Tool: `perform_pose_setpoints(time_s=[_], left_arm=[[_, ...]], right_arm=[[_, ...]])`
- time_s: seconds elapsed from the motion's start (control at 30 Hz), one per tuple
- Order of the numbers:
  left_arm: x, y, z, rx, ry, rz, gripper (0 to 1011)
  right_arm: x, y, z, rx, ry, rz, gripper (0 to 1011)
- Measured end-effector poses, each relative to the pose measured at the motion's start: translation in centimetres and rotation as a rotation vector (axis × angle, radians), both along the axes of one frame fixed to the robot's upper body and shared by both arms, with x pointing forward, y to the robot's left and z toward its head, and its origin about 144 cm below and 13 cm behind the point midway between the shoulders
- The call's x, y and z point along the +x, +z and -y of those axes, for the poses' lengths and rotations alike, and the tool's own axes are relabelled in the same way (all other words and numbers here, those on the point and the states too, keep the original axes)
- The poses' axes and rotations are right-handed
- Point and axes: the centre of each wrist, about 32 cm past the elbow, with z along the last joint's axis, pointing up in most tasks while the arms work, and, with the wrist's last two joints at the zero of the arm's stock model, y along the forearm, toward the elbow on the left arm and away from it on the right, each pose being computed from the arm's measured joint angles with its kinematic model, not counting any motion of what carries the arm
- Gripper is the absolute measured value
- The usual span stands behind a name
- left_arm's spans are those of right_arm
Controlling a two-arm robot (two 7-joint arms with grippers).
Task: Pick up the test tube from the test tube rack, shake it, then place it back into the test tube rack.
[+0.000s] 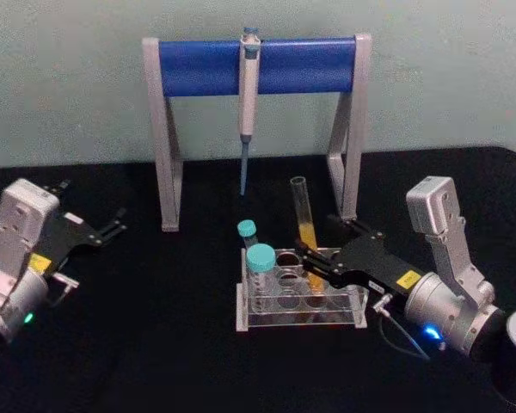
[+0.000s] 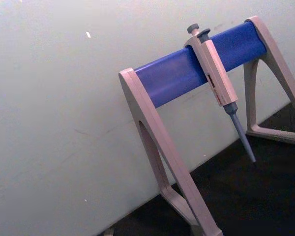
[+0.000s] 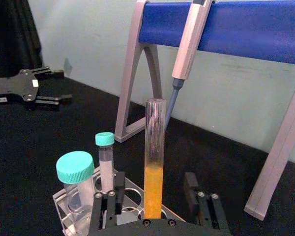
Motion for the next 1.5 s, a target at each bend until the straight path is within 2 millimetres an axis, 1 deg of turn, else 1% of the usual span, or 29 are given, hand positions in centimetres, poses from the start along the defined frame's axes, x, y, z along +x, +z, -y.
perform_pose_setpoints(time_s=[0.07, 0.13, 0.17, 0.33, 0.5, 0.7, 0.87, 0.97, 1.0, 1.1, 1.2, 1.3, 1.33, 1.5], left_arm=[[0.0, 0.0, 0.0, 0.000, 0.000, 0.000, 1001], [0.0, 0.0, 0.0, 0.000, 0.000, 0.000, 1001], [0.0, 0.0, 0.0, 0.000, 0.000, 0.000, 1001], [0.0, 0.0, 0.0, 0.000, 0.000, 0.000, 1002], [0.0, 0.0, 0.0, 0.000, 0.000, 0.000, 1001], [0.0, 0.0, 0.0, 0.000, 0.000, 0.000, 1001], [0.0, 0.0, 0.0, 0.000, 0.000, 0.000, 1001], [0.0, 0.0, 0.0, 0.000, 0.000, 0.000, 1001], [0.0, 0.0, 0.0, 0.000, 0.000, 0.000, 1001], [0.0, 0.0, 0.0, 0.000, 0.000, 0.000, 1001], [0.0, 0.0, 0.0, 0.000, 0.000, 0.000, 1001], [0.0, 0.0, 0.0, 0.000, 0.000, 0.000, 1001], [0.0, 0.0, 0.0, 0.000, 0.000, 0.000, 1001], [0.0, 0.0, 0.0, 0.000, 0.000, 0.000, 1002]], right_arm=[[0.0, 0.0, 0.0, 0.000, 0.000, 0.000, 814], [0.0, 0.0, 0.0, 0.000, 0.000, 0.000, 849], [0.0, 0.0, 0.0, 0.000, 0.000, 0.000, 898], [0.0, 0.0, 0.0, 0.001, 0.001, 0.000, 1000], [0.0, 0.0, 0.0, 0.002, 0.001, 0.003, 1000], [-1.0, 0.1, 1.1, 0.014, -0.020, 0.056, 1000], [-2.4, -0.1, 2.6, 0.034, -0.133, 0.117, 1000], [-3.3, -0.7, 3.5, 0.023, -0.243, 0.155, 1000], [-3.3, -0.7, 3.5, 0.023, -0.243, 0.155, 1000], [-3.8, -1.4, 3.9, 0.011, -0.326, 0.151, 1000], [-4.2, -2.5, 4.1, -0.004, -0.397, 0.128, 1000], [-4.3, -3.5, 4.1, -0.014, -0.430, 0.095, 1000], [-4.3, -3.5, 4.1, -0.014, -0.430, 0.095, 1000], [-4.5, -4.7, 3.8, -0.032, -0.447, 0.046, 1000]])
